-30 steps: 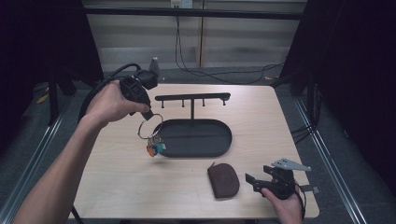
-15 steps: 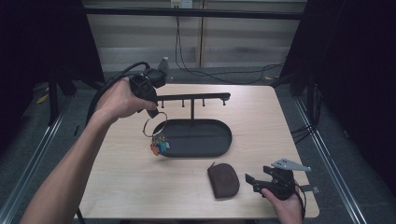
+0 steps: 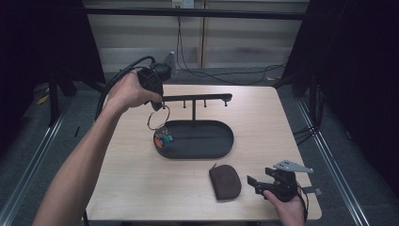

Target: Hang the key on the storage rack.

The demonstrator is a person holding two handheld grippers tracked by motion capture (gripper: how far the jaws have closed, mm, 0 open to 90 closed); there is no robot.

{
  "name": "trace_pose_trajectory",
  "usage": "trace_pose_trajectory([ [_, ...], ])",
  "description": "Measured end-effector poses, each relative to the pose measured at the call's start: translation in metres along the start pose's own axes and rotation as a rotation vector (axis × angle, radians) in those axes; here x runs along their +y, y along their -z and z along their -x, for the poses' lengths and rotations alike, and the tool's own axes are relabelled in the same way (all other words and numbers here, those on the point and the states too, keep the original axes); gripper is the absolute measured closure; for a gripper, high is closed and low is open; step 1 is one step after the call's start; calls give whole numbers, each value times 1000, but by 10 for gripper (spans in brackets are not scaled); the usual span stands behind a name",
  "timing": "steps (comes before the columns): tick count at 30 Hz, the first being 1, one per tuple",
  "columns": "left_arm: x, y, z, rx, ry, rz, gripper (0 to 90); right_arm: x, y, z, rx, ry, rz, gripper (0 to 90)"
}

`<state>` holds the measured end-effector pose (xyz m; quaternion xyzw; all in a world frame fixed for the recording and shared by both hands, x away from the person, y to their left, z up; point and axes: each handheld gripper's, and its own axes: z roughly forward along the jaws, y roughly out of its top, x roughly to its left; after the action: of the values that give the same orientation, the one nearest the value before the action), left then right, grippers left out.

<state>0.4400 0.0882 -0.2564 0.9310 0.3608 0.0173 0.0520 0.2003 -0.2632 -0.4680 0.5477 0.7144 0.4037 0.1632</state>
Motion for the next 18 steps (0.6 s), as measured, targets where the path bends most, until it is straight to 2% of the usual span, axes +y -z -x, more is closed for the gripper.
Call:
trace_pose_trajectory([
  [4, 8, -7, -3, 10, -4, -6, 882, 0, 0, 0, 4, 0, 0, 163],
  [6, 11, -11, -6, 10, 8, 2, 882, 0, 0, 0, 5, 0, 0, 163],
  [8, 14, -14, -9, 41, 26, 0, 882, 0, 0, 1, 3, -2, 0, 164],
  [9, 16, -17, -11, 38, 25, -10, 882, 0, 0, 1, 3, -3, -1, 164],
  [13, 17, -21, -13, 52, 29, -8, 881, 0, 0, 0, 4, 0, 1, 164],
  [18, 14, -23, -20, 47, 31, -5, 881, 0, 0, 0, 3, -4, -1, 164],
])
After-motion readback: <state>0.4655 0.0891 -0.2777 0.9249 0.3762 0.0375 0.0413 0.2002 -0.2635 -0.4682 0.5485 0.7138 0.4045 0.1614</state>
